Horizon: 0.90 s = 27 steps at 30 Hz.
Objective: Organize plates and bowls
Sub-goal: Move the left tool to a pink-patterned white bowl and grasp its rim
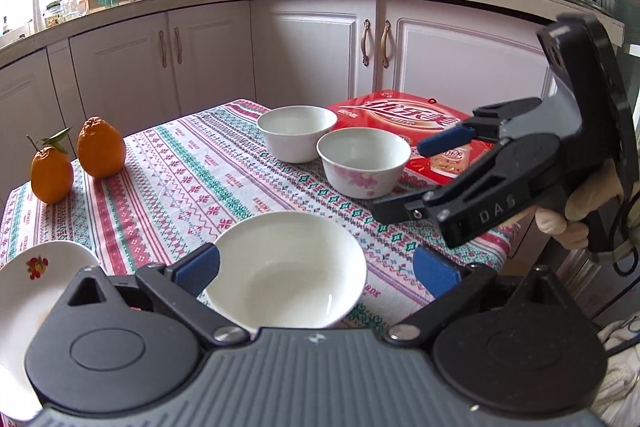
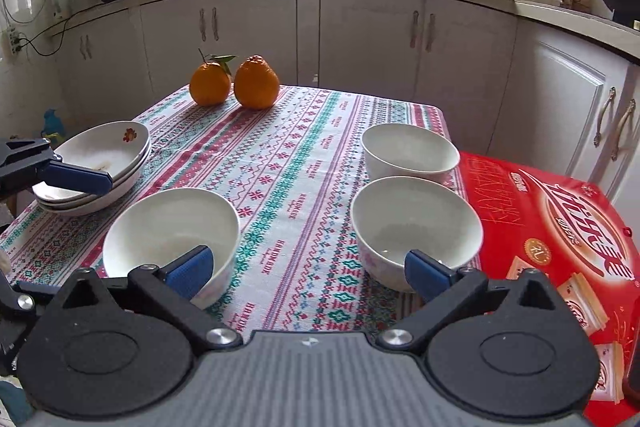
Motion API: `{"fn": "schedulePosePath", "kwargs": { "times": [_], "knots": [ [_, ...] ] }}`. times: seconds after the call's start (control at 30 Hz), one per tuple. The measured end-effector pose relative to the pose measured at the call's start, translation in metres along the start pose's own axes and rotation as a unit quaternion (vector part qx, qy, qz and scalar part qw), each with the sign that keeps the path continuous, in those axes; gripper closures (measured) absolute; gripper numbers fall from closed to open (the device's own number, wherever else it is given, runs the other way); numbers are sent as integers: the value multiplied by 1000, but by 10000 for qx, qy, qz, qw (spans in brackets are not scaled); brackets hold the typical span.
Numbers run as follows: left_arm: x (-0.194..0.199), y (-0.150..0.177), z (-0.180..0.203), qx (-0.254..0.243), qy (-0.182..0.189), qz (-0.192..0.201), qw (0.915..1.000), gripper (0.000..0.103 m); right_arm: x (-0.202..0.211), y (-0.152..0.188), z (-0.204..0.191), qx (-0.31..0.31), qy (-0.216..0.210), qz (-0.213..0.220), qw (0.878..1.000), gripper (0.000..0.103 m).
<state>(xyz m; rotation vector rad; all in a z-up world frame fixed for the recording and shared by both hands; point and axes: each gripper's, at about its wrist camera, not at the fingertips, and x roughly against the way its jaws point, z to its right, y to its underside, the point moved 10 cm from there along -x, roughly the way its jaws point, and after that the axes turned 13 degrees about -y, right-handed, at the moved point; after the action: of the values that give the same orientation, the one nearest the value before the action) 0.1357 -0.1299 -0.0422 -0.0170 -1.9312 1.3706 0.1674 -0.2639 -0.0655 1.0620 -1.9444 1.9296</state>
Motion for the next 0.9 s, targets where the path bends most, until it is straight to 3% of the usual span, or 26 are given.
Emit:
{"fn": "schedulePosePath", "kwargs": {
  "times": [0.27, 0.57, 0.9],
  "knots": [
    [-31, -27, 6, 258, 33, -205, 9995, 1, 3, 22, 30, 43, 445, -120, 9989, 0],
    [-80, -55, 32, 27, 245, -411, 9989, 1, -4, 29, 62, 55, 686, -119, 9976, 0],
    [-141, -73, 55, -53, 485, -795, 9956, 3, -25, 24, 82, 105, 423, -51, 9990, 0]
  ]
}}
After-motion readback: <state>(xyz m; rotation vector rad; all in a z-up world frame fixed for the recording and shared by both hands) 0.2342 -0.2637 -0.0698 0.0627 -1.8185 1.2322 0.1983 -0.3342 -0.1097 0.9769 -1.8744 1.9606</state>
